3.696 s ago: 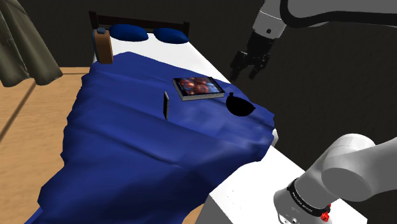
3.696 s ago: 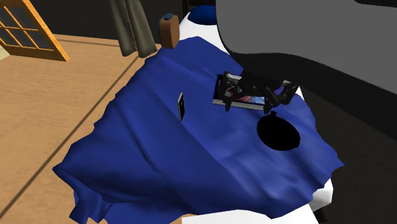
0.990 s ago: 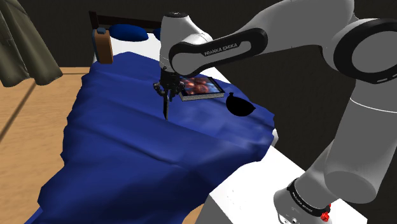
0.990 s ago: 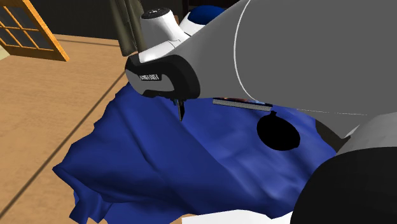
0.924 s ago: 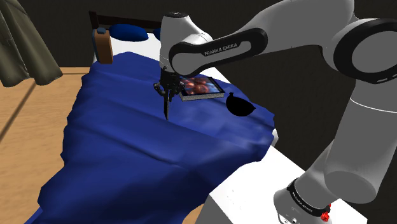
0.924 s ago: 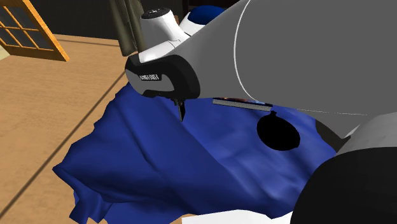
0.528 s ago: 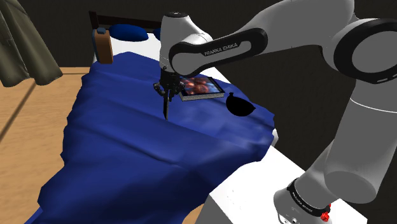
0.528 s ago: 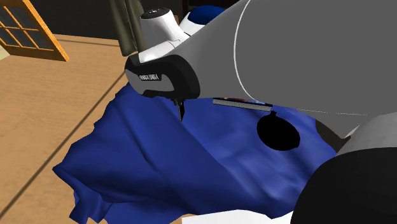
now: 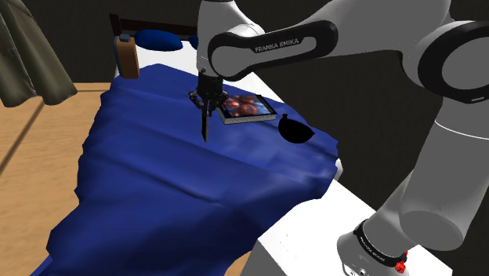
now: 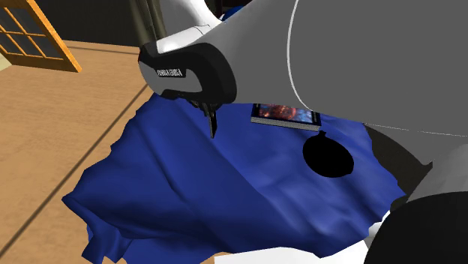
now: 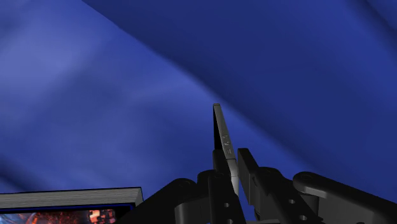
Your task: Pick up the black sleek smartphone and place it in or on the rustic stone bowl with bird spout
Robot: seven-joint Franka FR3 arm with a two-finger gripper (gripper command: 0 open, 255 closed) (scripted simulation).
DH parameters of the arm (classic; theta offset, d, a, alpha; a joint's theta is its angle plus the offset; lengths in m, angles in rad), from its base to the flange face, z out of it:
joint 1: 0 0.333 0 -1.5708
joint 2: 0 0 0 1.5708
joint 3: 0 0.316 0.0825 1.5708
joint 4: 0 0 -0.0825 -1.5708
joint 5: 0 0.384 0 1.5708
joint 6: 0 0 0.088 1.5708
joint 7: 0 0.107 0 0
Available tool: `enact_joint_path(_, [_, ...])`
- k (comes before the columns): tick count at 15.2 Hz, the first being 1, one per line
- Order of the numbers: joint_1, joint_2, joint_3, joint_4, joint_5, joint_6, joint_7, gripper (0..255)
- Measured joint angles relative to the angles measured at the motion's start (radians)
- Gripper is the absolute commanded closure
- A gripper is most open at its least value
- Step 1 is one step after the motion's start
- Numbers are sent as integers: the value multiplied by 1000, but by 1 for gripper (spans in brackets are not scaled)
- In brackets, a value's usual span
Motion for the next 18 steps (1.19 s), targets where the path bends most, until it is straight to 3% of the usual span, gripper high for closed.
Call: enact_joint_path(18, [4,-34,9,197,25,-226,-36,255])
